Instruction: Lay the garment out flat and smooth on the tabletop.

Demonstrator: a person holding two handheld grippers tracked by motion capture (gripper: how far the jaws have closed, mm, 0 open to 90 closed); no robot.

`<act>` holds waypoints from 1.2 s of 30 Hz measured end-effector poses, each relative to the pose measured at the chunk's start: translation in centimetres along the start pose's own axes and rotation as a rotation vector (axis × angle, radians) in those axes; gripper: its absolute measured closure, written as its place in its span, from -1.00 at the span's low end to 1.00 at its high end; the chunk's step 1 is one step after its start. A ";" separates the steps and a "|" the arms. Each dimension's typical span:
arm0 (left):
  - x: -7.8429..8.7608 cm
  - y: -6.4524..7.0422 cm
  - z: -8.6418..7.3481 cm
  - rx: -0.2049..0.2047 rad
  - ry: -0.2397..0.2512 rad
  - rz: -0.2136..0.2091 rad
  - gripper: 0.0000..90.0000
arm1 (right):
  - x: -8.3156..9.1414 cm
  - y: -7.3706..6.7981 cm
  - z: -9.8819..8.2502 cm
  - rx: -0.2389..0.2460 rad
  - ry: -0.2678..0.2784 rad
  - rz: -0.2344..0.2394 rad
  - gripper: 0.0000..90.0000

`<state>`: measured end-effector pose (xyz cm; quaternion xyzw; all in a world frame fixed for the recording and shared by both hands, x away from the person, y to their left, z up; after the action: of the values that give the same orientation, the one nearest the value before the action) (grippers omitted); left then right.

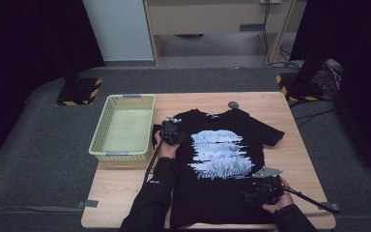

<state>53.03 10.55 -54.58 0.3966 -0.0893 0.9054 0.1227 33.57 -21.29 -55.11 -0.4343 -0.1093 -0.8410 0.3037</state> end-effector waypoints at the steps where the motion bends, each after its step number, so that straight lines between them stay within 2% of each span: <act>1: 0.2 0.0 0.0 0.013 -0.003 -0.011 -0.03 | 0.0 0.0 0.0 0.002 -0.003 0.004 -0.98; 4: 1.1 0.0 0.3 0.049 0.027 -0.069 -0.05 | 0.1 0.2 0.2 -0.007 -0.019 0.023 -0.97; 6: 2.0 0.1 0.5 0.053 0.041 -0.100 -0.08 | 0.3 0.4 0.4 -0.015 -0.021 0.038 -0.97; 12: 5.8 0.7 0.3 0.017 0.102 -0.181 -0.17 | 1.2 0.6 0.8 -0.033 0.046 0.030 -0.96; 15: 7.6 1.0 -0.4 -0.017 0.116 -0.203 -0.22 | 1.4 0.8 1.0 -0.046 0.060 0.027 -0.97; 16: 7.6 1.0 -0.4 -0.017 0.116 -0.203 -0.23 | 1.4 0.8 1.0 -0.046 0.060 0.027 -0.97; 18: 9.3 1.3 -1.4 -0.045 0.139 -0.226 -0.25 | 1.6 1.0 1.1 -0.050 0.061 0.028 -0.96; 19: 10.4 1.6 -2.5 -0.064 0.142 -0.242 -0.28 | 1.6 1.0 1.1 -0.053 0.058 0.028 -0.97; 20: 10.4 1.6 -2.5 -0.064 0.142 -0.242 -0.30 | 1.6 1.0 1.1 -0.053 0.058 0.028 -0.97; 26: 12.6 2.1 -6.0 -0.130 0.132 -0.263 -0.38 | 2.2 1.4 1.3 -0.068 0.069 0.015 -0.97; 32: 13.9 1.4 -8.7 -0.112 0.131 -0.283 -0.45 | 2.5 1.7 1.2 -0.067 0.055 -0.007 -0.98; 36: 14.5 1.0 -9.9 -0.118 0.129 -0.284 -0.52 | 2.8 2.3 1.0 -0.095 0.074 -0.009 -0.98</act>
<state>36.30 14.36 -50.56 0.3386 -0.0774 0.8956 0.2778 34.35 -23.82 -52.46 -0.4163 -0.0597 -0.8620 0.2829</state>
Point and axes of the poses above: each handheld gripper's, and its own axes: x roughly backward along the jaws, z roughly out of its top, y roughly to its right, the point moved 3 cm from there along -x, roughly forward along the jaws, and after that the axes turned 5 degrees about z, right-handed, at the moved point
